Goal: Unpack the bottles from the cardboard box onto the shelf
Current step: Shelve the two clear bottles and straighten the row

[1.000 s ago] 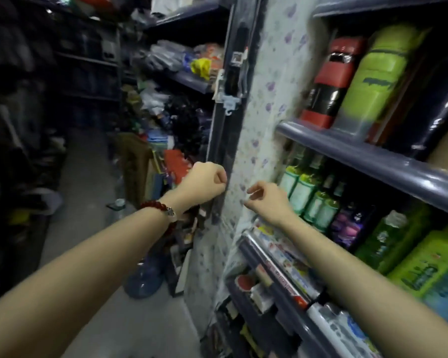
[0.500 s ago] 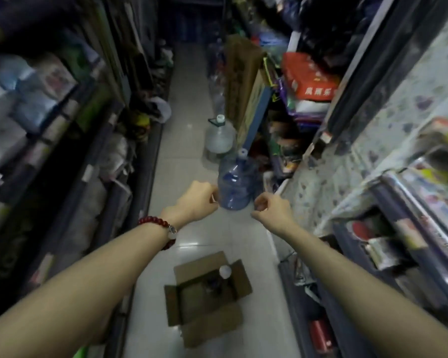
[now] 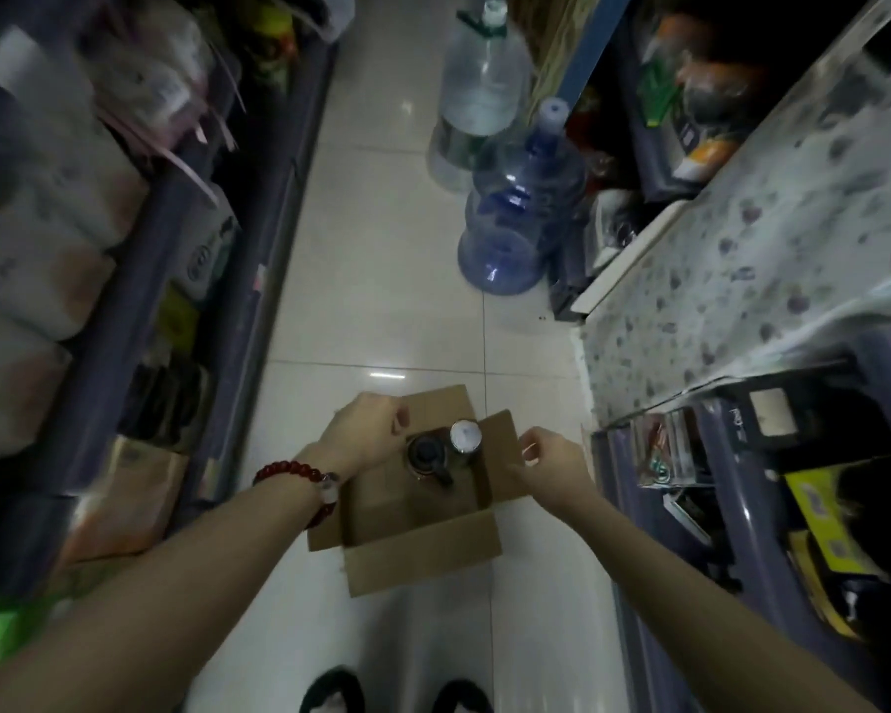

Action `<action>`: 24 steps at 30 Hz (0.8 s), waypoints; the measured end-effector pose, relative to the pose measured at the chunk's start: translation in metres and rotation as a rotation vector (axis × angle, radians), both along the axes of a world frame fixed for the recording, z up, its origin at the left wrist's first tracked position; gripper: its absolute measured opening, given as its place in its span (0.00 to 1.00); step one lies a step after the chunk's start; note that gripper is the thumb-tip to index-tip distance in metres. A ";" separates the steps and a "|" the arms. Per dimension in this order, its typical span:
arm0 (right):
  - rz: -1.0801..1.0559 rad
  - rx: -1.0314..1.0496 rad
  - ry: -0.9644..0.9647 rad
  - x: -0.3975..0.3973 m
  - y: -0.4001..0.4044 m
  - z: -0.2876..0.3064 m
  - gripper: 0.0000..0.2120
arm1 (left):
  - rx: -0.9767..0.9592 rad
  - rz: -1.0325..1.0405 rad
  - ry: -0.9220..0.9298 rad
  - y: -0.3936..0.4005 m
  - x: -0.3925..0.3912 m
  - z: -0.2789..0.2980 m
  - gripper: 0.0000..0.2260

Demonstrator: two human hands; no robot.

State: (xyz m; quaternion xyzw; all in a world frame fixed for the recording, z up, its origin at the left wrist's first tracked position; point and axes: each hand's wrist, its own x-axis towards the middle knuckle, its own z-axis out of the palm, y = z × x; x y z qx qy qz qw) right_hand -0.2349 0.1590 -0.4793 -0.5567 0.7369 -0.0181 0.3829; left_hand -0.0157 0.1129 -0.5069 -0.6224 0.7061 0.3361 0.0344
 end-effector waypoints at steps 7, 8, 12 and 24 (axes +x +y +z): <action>-0.137 0.025 -0.091 -0.012 -0.003 -0.167 0.16 | 0.085 0.119 0.114 0.024 -0.005 -0.155 0.17; -0.175 0.012 -0.123 -0.011 -0.006 -0.183 0.18 | 0.083 0.147 0.146 0.025 -0.006 -0.174 0.21; -0.250 -0.102 -0.257 -0.007 -0.013 -0.243 0.25 | 0.059 0.222 0.276 0.030 -0.013 -0.237 0.37; -0.294 -0.372 -0.399 0.009 -0.033 -0.340 0.34 | -0.153 0.417 0.593 0.030 -0.035 -0.359 0.52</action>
